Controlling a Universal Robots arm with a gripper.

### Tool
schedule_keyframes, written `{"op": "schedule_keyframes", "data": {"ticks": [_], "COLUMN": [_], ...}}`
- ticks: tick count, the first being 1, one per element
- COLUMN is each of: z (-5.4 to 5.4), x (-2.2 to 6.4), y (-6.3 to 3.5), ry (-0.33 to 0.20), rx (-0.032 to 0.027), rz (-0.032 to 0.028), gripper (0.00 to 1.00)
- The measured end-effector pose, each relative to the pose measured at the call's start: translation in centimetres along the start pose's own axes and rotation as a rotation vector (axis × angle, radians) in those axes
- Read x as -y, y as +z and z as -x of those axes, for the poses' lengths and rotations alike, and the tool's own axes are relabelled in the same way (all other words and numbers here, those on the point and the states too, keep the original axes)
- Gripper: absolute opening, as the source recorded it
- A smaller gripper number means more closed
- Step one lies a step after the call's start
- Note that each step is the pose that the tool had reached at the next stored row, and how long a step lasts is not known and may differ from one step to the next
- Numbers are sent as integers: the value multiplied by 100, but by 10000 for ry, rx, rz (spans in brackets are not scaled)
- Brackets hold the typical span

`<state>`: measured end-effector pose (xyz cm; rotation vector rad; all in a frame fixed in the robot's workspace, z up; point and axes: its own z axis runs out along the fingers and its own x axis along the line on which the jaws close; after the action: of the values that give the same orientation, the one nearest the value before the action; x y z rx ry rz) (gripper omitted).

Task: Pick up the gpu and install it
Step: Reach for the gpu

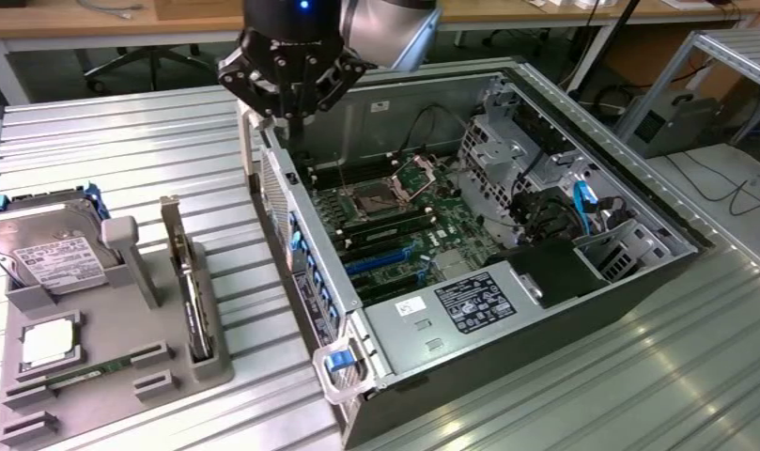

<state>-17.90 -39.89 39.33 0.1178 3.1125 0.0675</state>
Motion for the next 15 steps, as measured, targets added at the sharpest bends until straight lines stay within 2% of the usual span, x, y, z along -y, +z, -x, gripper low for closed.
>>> {"op": "schedule_keyframes", "data": {"ticks": [3, 5, 8, 13, 15], "z": [-123, -285, -466, -657, -786], "x": [9, 21, 35, 49, 59], "y": [-3, -7, -11, -15, -17], "ry": [2, 2, 2, 3, 0], "rx": [1, 0, 2, 1, 1], "rz": [1, 0, 1, 1, 0], "gripper": [11, 11, 11, 11, 11]}}
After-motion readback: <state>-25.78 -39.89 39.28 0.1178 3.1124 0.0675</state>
